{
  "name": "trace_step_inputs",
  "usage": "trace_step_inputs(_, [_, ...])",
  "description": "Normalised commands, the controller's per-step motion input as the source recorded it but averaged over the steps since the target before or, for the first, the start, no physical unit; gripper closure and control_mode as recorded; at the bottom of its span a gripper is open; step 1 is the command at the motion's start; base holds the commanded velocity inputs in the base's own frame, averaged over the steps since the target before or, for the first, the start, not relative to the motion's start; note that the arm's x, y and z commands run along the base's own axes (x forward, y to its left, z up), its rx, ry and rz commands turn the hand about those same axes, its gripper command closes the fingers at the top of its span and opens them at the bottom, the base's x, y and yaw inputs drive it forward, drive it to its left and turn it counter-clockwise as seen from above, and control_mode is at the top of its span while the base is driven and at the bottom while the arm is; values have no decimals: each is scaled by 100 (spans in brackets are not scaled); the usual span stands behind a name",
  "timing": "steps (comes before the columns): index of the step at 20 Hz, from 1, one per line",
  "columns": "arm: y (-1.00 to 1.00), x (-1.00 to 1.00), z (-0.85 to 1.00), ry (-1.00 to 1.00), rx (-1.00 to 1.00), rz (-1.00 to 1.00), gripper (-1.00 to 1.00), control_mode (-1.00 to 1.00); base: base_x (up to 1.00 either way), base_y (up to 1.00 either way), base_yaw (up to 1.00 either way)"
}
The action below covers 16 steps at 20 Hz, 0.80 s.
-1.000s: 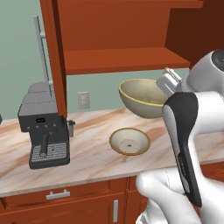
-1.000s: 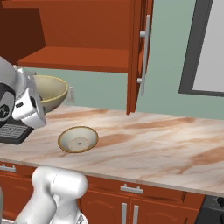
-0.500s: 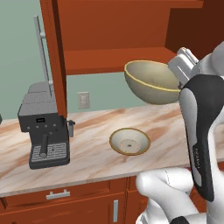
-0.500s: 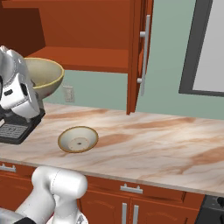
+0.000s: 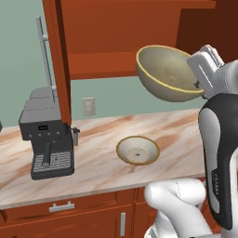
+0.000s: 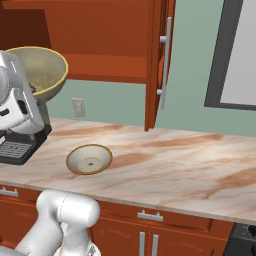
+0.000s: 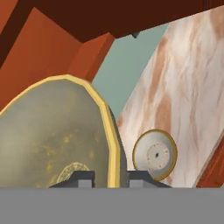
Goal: Open the cabinet. Pick the bowls from the counter and place them in the cabinet. Then close the cabinet.
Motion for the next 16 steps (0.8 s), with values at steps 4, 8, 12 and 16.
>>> trace_step_inputs(4, [0, 1, 0, -29, 0, 0, 100, -100, 0, 0, 0])
trace_step_inputs(8, [1, 22, 0, -7, -1, 0, 100, -100, 0, 0, 0])
trace_step_inputs(12, [0, 41, 8, 0, -3, 1, 100, -100, 0, 0, 0])
trace_step_inputs(16, [0, 57, 7, 0, -6, 2, 100, -100, 0, 0, 0])
